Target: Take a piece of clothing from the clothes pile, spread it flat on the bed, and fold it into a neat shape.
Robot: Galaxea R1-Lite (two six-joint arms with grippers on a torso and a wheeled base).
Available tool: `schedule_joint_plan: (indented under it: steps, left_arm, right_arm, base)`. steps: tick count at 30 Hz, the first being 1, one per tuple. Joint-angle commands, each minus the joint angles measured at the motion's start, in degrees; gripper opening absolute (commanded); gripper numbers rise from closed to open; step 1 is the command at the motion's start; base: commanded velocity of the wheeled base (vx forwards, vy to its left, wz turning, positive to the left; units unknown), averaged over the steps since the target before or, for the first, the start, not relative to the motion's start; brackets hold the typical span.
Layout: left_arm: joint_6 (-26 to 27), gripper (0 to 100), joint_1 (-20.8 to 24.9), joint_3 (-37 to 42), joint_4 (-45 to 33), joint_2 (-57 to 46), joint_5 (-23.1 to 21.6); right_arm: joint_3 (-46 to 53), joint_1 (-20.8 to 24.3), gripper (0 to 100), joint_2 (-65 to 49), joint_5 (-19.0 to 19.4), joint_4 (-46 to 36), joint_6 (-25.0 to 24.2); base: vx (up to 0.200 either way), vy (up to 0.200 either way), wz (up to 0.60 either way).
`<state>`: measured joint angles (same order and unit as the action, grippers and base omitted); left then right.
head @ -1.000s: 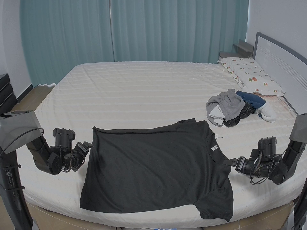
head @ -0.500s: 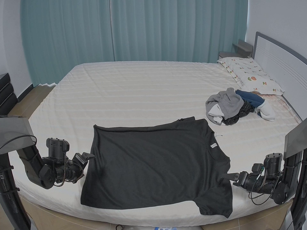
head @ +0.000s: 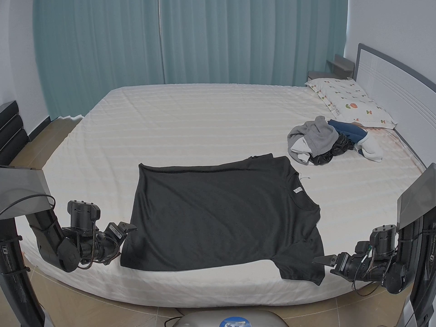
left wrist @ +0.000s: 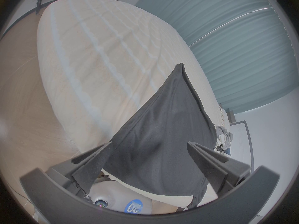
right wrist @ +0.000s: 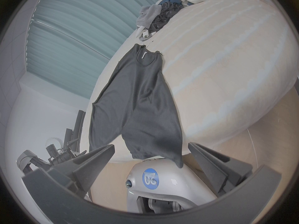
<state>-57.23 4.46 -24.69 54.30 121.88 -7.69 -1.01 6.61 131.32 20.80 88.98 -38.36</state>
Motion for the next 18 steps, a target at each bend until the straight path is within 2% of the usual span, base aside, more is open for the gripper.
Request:
schedule_joint_plan:
  steps: [1, 5, 16, 17, 18]
  left_arm:
    - [-0.07, 100, 0.02, -0.36, 0.46, 1.34, 0.22]
    - [-0.07, 100, 0.02, -0.19, 1.16, 1.52, 0.31]
    - [-0.16, 100, 0.02, -0.98, 1.16, 2.22, 0.40]
    - [-0.16, 100, 0.02, -0.98, 1.16, 2.22, 0.40]
    - [-0.16, 100, 0.02, -0.98, 1.16, 2.22, 0.40]
  right_arm:
    - [-1.27, 0.25, 100, 1.31, -0.93, 0.49, -0.13]
    - [-4.09, 0.51, 100, 4.12, -3.48, 0.49, -0.40]
    - [-9.89, 2.80, 100, 7.29, -4.27, 0.49, -1.54]
    - [-9.89, 2.80, 0, 7.29, -4.27, 0.49, -1.54]
    - [-10.50, 2.97, 0, 7.99, -5.24, 0.41, -1.54]
  base:
    - [0.000, 0.000, 0.00]
    - [0.000, 0.000, 0.00]
    - [0.000, 0.000, 0.00]
    - [0.000, 0.000, 0.00]
    - [0.000, 0.000, 0.00]
